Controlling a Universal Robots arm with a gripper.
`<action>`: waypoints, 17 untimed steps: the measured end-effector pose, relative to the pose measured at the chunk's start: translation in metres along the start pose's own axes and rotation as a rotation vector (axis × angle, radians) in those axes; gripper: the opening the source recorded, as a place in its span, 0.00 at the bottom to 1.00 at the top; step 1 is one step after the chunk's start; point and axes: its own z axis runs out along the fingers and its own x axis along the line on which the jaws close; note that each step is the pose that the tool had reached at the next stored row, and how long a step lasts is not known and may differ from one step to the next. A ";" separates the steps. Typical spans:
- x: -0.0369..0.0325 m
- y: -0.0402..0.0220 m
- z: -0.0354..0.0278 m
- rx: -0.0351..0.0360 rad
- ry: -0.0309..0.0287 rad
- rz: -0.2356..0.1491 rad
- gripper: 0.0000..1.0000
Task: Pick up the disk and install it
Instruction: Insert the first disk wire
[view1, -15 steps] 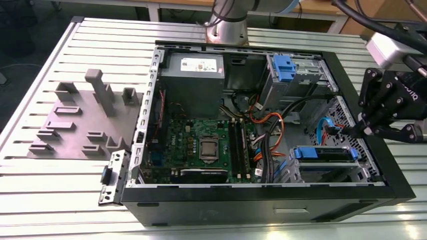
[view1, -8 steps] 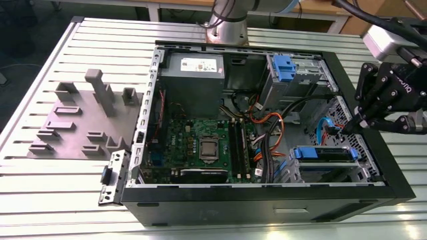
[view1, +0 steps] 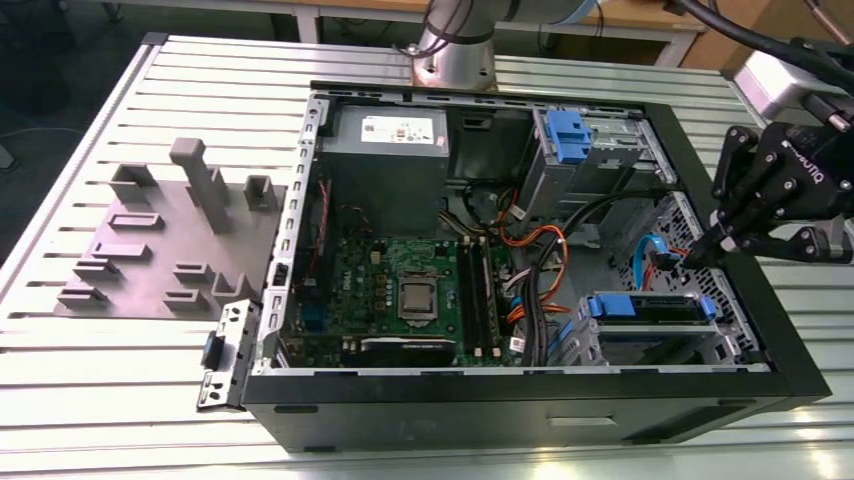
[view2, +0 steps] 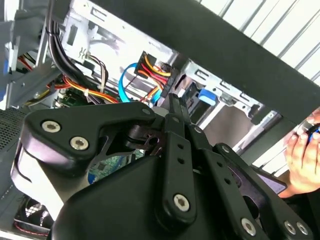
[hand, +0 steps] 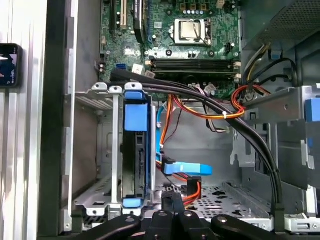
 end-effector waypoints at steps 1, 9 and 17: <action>-0.0014 -0.0012 0.0002 -0.0011 -0.0002 0.001 0.11; -0.0021 -0.0031 0.0010 -0.0143 0.0008 0.001 0.18; -0.0026 -0.0063 0.0072 -0.0403 0.0057 -0.012 0.31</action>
